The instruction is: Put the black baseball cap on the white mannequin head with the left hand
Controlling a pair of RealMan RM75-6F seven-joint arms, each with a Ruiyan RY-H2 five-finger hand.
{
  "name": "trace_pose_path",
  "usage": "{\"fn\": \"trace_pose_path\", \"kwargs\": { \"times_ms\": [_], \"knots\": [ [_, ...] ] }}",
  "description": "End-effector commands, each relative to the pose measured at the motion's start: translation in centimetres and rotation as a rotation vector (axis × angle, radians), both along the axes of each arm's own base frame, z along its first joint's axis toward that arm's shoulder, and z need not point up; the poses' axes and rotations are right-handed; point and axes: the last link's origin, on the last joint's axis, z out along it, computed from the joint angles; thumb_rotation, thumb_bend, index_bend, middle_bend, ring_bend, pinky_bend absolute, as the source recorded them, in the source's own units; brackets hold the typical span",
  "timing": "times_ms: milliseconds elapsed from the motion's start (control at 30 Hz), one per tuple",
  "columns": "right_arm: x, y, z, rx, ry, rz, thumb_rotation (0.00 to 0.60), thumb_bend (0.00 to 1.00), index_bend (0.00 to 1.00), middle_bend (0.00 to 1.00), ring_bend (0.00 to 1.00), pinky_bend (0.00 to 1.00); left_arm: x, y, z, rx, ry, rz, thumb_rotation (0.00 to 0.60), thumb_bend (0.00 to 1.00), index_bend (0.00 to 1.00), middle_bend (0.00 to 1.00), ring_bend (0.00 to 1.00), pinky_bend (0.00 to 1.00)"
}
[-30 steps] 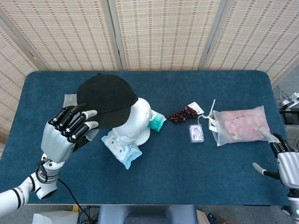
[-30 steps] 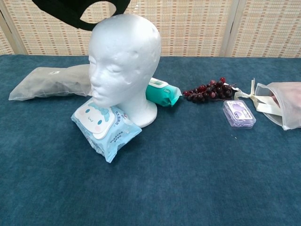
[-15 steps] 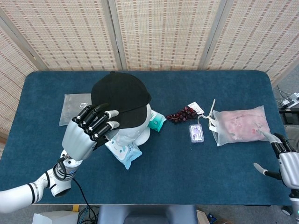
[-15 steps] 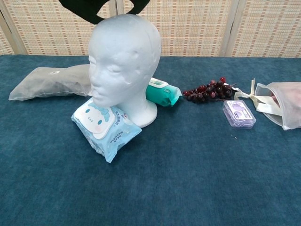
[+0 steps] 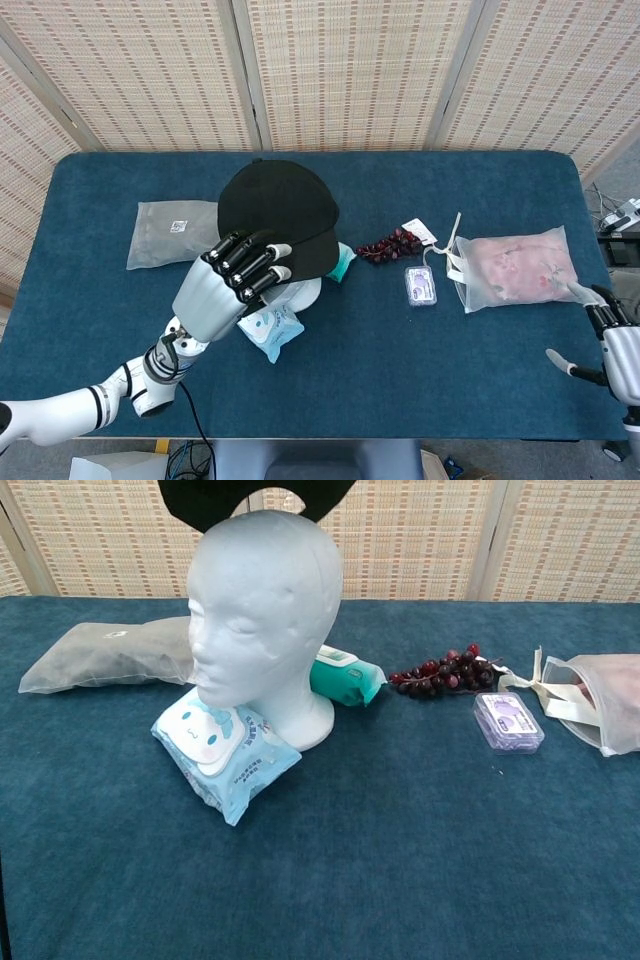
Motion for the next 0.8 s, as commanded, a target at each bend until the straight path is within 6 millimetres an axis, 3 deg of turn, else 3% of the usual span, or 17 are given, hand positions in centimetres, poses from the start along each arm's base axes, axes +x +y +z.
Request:
{"fn": "trace_pose_path", "kwargs": {
  "times_ms": [33,600,800],
  "knots": [
    [-0.1,0.0,0.1,-0.002,-0.003,-0.001,0.600,0.00,0.10,0.22,0.13,0.42,0.1,0.2,-0.8,-0.018,0.007,0.000,0.600,0.38,0.81,0.45,0.31,0.44],
    [0.0,-0.1,-0.1,0.002,0.009,-0.006,0.600,0.00,0.10,0.22,0.13,0.42,-1.3,-1.6,-2.8,-0.069,0.008,-0.023,0.600,0.38,0.81,0.45,0.31,0.44],
    [0.0,-0.1,-0.1,0.001,0.010,-0.006,0.600,0.00,0.10,0.22,0.13,0.42,-1.6,-1.3,-3.3,-0.115,0.000,0.011,0.600,0.38,0.81,0.45,0.31,0.44]
  ]
}}
